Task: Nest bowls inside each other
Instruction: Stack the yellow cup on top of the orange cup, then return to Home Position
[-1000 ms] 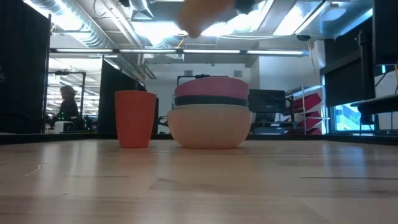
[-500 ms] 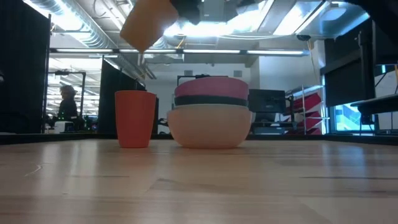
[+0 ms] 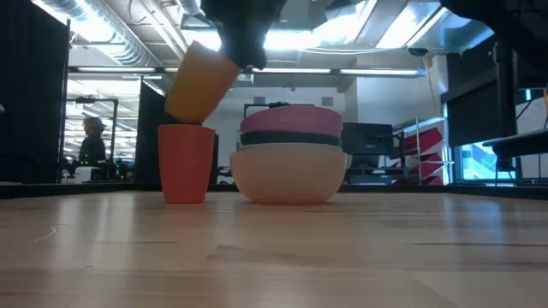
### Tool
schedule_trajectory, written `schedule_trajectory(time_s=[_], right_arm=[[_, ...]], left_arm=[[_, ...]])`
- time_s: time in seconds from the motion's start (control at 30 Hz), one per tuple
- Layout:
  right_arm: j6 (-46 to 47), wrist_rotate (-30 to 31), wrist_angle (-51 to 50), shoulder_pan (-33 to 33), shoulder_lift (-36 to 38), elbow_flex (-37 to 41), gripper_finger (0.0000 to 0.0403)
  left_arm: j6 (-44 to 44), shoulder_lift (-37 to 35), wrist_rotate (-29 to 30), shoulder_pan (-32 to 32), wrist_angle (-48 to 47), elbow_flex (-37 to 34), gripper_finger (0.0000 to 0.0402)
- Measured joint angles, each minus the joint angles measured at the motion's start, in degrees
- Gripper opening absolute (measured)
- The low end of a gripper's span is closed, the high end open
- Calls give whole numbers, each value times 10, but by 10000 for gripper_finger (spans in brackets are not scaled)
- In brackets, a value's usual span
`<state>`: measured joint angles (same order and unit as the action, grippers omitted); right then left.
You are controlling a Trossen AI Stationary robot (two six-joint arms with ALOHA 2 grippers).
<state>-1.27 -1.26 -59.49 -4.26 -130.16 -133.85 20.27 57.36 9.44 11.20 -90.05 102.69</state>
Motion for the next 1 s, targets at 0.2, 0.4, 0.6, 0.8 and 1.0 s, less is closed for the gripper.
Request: schedule_trajectory(time_s=[0.2,0.4,0.6,0.8,1.0], right_arm=[[-4,-2,1,0,-20,0,0],[-8,-4,4,0,-39,1,0],[-7,-5,14,-3,-39,0,9],[-6,-10,12,-10,-34,0,39],[-3,-19,-5,-13,0,-4,52]], left_arm=[[-3,-3,0,0,0,-30,135],[-6,-6,0,0,0,-59,135],[-7,-14,0,0,0,-59,135],[-9,-23,-1,0,1,-59,132],[-28,-24,-4,0,8,-59,103]])
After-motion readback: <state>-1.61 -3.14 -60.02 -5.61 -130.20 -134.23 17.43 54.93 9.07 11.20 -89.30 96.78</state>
